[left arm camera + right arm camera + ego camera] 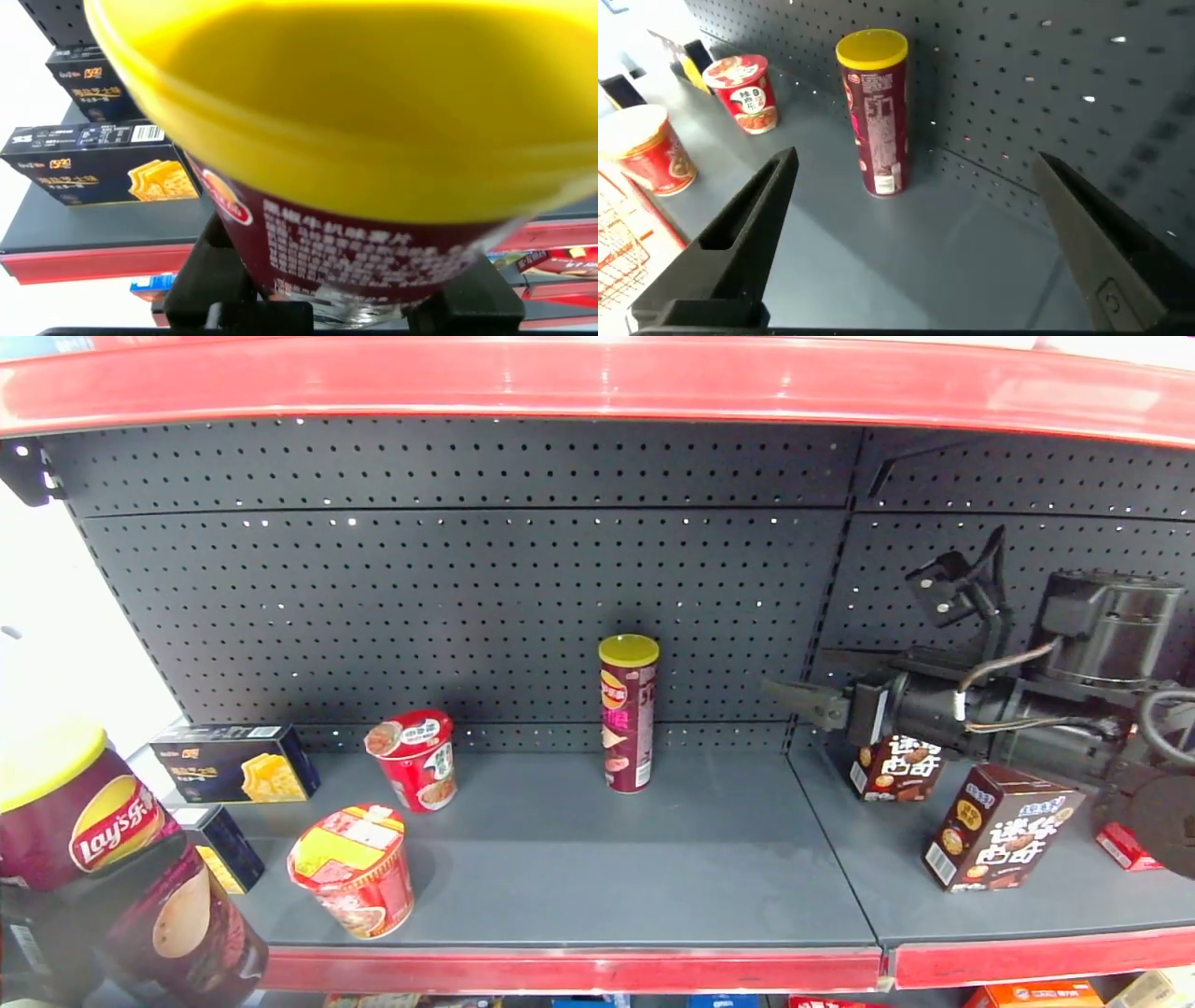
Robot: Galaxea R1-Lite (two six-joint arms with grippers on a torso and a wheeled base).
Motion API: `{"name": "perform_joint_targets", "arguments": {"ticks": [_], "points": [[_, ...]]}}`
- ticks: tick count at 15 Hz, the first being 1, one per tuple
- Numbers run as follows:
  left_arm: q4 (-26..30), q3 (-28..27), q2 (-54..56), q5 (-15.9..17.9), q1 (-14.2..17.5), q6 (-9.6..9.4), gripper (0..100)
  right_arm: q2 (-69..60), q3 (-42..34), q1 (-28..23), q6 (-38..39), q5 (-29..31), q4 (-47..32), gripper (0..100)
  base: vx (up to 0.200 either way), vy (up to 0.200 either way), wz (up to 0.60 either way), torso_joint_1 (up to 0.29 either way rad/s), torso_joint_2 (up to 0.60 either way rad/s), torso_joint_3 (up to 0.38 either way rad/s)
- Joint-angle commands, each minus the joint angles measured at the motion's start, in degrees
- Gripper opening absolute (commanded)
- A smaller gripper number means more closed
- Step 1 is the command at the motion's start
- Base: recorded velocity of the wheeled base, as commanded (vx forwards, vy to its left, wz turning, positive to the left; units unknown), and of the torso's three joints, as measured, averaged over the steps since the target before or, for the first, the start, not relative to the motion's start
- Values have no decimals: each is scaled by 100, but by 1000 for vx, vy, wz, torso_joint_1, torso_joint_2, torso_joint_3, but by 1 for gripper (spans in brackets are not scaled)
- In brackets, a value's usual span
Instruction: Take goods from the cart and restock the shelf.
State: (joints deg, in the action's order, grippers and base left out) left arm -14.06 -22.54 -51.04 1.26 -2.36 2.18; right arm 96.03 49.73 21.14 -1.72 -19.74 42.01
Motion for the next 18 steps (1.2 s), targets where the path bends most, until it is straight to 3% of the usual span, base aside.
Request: {"name": "perform_joint_targets", "arguments": {"ticks": [1,9,18], "points": [[-1,4,-20,6,-1,2,0,575,318,198,5,-4,18,100,0,0,0,0,0,0],[-1,-154,-20,6,-1,2,0,1551,863,663,-4,-101,369,100,0,0,0,0,0,0],[8,-22,7,6,-1,2,0,3071,2533,910,-4,-39,580,100,0,0,0,0,0,0]]}}
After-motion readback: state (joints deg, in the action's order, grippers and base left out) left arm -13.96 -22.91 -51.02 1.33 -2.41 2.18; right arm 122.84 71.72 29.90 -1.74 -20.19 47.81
